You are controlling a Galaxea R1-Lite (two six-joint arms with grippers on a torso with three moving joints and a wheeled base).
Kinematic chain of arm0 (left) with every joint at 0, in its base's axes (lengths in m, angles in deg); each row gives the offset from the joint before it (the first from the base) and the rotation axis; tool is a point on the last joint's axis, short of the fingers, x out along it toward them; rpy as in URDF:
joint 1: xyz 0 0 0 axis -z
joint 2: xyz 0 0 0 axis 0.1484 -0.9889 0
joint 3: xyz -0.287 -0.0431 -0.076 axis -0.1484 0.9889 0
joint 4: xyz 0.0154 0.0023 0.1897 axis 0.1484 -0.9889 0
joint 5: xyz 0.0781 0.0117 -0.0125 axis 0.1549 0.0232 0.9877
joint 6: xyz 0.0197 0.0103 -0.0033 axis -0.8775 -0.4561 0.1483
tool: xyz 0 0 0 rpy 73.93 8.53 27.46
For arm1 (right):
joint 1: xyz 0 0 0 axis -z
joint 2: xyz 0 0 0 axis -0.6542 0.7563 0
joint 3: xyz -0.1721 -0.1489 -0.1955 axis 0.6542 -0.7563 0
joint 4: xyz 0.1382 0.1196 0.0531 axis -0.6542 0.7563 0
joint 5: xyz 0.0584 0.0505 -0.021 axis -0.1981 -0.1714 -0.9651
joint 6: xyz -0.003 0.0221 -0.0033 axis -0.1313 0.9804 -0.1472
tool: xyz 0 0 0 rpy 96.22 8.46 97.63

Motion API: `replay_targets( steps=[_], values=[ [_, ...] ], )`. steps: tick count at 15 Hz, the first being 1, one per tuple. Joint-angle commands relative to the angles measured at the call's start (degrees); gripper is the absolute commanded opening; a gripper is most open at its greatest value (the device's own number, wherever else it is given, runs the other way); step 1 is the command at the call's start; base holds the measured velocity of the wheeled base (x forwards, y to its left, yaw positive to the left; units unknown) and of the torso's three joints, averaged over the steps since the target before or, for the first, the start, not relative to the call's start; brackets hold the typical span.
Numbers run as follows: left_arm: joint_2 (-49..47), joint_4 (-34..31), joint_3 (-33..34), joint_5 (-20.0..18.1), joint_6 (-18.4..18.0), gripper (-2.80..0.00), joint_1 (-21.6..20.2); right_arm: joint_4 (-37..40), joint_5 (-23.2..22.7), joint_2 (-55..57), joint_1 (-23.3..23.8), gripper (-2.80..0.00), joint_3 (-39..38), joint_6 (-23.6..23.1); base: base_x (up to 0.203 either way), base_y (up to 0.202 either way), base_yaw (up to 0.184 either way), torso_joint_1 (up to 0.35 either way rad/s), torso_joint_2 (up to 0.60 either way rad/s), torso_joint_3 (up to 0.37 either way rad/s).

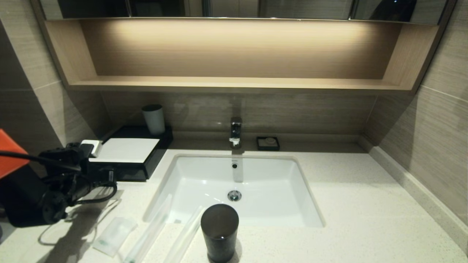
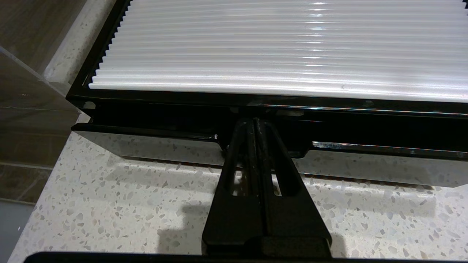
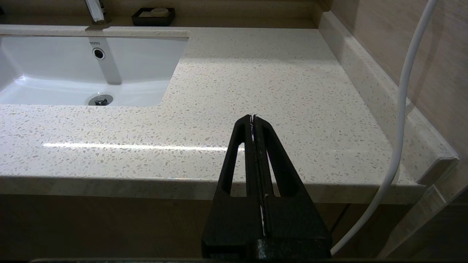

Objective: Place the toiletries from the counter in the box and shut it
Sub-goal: Open the drawer

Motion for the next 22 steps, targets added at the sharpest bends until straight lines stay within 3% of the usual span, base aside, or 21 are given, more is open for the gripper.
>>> replay_targets(
  steps=[1,18,22],
  values=[
    [-0.2,0.4,0.0,-0.1,-0.1,-2.8,0.0,0.0,0.0,0.0,0.0,-2.8,-0.1,0.0,0.0,0.0,0.0,0.0,0.0,0.0],
    [-1.8,0.0,-1.4,0.2,-0.1,-2.8,0.0,0.0,0.0,0.0,0.0,-2.8,-0.1,0.0,0.0,0.0,0.0,0.0,0.0,0.0],
    [-1.5,-4.3,-3.2,0.4,0.0,-2.8,0.0,0.0,0.0,0.0,0.0,-2.8,-0.1,0.0,0.0,0.0,0.0,0.0,0.0,0.0]
  ],
)
